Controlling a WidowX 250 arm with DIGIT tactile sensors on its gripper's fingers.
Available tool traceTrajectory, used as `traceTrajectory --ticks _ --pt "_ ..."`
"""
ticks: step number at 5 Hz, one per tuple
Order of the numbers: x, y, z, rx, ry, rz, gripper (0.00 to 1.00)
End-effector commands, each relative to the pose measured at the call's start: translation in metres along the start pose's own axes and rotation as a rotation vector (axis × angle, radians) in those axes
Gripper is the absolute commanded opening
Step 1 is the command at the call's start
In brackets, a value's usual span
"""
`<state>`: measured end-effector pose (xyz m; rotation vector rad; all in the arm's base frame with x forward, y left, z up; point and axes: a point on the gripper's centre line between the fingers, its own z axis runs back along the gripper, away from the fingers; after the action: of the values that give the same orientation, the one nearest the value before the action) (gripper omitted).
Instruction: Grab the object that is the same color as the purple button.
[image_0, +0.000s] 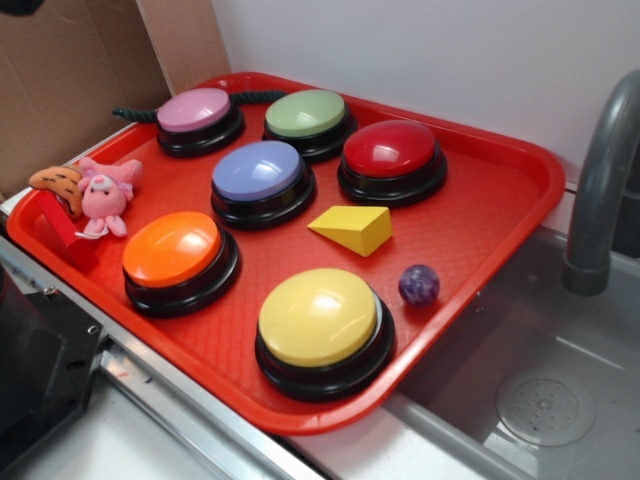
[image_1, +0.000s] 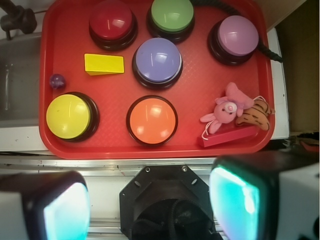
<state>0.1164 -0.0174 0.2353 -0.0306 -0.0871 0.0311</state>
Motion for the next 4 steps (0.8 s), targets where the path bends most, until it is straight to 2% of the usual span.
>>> traceTrajectory --ticks 1,2,4 --pt "0.0 0.0 0.0 0.0 0.0 0.0 1.0" --pt "0.018 -0.022 -0.021 -0.034 -0.011 0.123 1.0" --pt "0.06 -0.081 -0.099 -0.087 0.08 0.214 1.0"
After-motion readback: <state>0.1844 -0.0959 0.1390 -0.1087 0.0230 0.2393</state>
